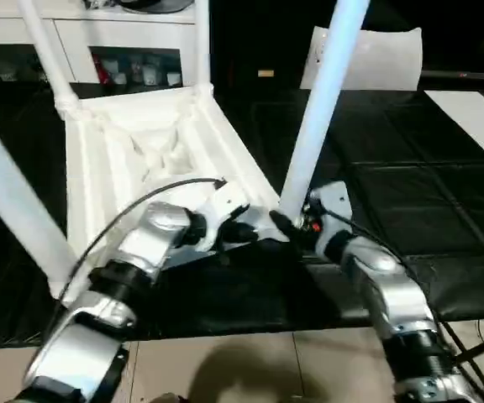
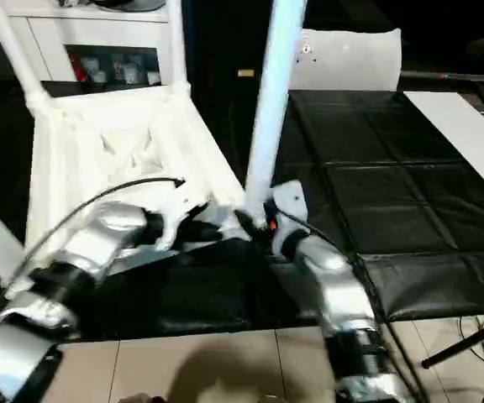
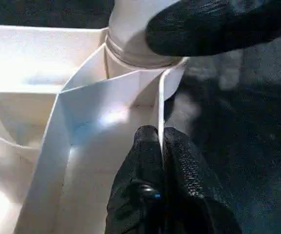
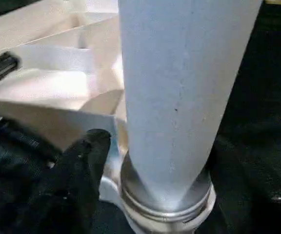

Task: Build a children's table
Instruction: Rotate leg to tighten

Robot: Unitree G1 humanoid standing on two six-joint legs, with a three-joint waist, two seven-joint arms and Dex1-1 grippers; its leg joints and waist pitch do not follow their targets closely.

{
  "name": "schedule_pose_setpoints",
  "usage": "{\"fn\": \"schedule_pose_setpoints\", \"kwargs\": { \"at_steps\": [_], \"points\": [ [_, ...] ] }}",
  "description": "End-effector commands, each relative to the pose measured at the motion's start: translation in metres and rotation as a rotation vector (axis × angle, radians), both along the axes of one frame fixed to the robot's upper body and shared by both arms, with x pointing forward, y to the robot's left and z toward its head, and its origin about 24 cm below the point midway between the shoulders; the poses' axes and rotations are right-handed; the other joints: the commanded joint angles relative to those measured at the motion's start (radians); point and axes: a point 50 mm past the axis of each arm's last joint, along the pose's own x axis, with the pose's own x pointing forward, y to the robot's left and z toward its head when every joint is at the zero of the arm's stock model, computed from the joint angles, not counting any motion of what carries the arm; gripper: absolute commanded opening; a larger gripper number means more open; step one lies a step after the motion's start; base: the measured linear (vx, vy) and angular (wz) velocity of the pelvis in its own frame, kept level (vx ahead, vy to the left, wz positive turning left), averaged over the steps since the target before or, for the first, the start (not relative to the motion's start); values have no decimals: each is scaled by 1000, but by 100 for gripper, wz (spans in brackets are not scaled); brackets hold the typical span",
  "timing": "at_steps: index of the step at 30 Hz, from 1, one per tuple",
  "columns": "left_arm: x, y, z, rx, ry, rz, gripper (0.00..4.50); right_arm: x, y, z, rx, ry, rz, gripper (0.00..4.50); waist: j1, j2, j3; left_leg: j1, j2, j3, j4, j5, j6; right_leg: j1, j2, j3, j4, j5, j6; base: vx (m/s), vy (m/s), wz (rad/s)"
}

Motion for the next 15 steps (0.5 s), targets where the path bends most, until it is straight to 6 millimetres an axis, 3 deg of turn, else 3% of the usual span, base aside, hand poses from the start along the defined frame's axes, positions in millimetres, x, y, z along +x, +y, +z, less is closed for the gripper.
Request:
{"fn": "schedule_pose_setpoints", "kwargs": {
  "at_steps": [1, 3, 7, 8, 10, 15],
  "points": [
    [-10, -13, 12, -87, -44, -195, 0, -8, 13, 8, 21, -32, 214, 357, 7, -7, -59, 20, 49, -25, -64, -208, 48, 38, -45, 25, -73, -108, -221, 0, 0, 0],
    [-15, -4, 10, -55, -24, -281, 0, -10, 5, 12, 12, -34, 296, 362, 7, -3, -59, 24, 53, -23, -63, -200, 56, 33, -45, 25, -68, -69, -238, 0, 0, 0],
    [-20, 6, 9, -25, 11, -358, 0, -12, -3, 15, -2, -24, 400, 403, 30, 3, -61, 36, 57, -17, -60, -186, 63, 25, -45, 25, -64, -38, -263, 0, 0, 0],
    [-21, 8, 9, -21, 19, -368, 0, -13, -5, 16, -8, -19, 422, 414, 34, 1, -59, 33, 58, -19, -63, -185, 57, 26, -43, 23, -60, -32, -265, 0, 0, 0],
    [-21, 12, 9, -8, 28, -394, 0, -13, -7, 16, -23, -14, 465, 436, 37, 1, -59, 34, 57, -19, -64, -194, 44, 27, -44, 22, -59, -43, -262, 0, 0, 0],
    [-27, 24, 9, 61, 73, -517, 0, -17, -11, 16, -47, 18, 642, 436, 46, -2, -56, 33, 59, -18, -65, -238, 26, 24, -49, 24, -63, -112, -250, 0, 0, 0]
  ]
}}
